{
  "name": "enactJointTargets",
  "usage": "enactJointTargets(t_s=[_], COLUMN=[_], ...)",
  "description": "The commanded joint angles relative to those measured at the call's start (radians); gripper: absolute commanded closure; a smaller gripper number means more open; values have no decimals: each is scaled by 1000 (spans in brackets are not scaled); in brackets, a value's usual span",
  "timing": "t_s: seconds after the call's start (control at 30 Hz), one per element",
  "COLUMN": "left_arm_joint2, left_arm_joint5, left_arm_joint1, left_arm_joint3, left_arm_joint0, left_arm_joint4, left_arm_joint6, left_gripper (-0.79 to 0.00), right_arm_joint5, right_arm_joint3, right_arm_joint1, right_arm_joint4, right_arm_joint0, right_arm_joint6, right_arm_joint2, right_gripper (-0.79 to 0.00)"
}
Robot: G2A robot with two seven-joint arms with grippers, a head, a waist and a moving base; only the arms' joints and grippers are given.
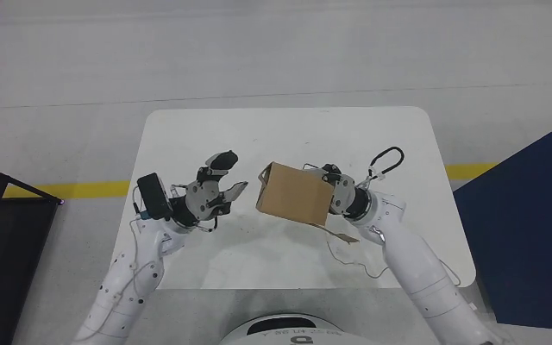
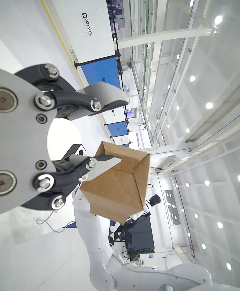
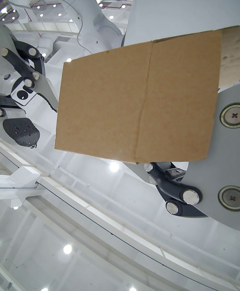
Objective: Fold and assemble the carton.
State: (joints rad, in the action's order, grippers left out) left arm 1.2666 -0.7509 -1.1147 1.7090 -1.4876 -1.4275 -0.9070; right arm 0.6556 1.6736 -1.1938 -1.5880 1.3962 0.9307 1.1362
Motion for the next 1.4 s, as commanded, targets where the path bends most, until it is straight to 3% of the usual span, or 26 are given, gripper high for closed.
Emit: enactJointTargets(t_s=[0.0,0.13,0.33,0.53,1.07,1.37], left_arm_joint2=[16,20,-59,-125,-66,-89], left_arm_joint5=[24,101,145,129,130,115], left_arm_joint1=[1,-5,-21,-31,-20,-20], left_arm_joint3=[-6,-9,16,29,1,24], left_arm_joint0=[0,21,85,131,84,77], left_arm_joint4=[12,55,55,21,14,-11], left_arm_joint6=[-1,80,174,157,86,99], left_gripper=[-585,-613,-606,-616,-637,-613], right_arm_joint5=[6,23,46,43,23,20], right_arm_joint3=[1,2,5,4,6,9], right_arm_joint1=[-1,-1,0,0,-2,-3], right_arm_joint4=[-8,-17,-3,-3,-13,-10], right_arm_joint0=[0,0,-1,0,8,8], right_arm_joint6=[7,14,11,11,-9,-12], right_arm_joint2=[-2,-1,-7,-2,4,2], right_gripper=[0,0,0,0,0,0])
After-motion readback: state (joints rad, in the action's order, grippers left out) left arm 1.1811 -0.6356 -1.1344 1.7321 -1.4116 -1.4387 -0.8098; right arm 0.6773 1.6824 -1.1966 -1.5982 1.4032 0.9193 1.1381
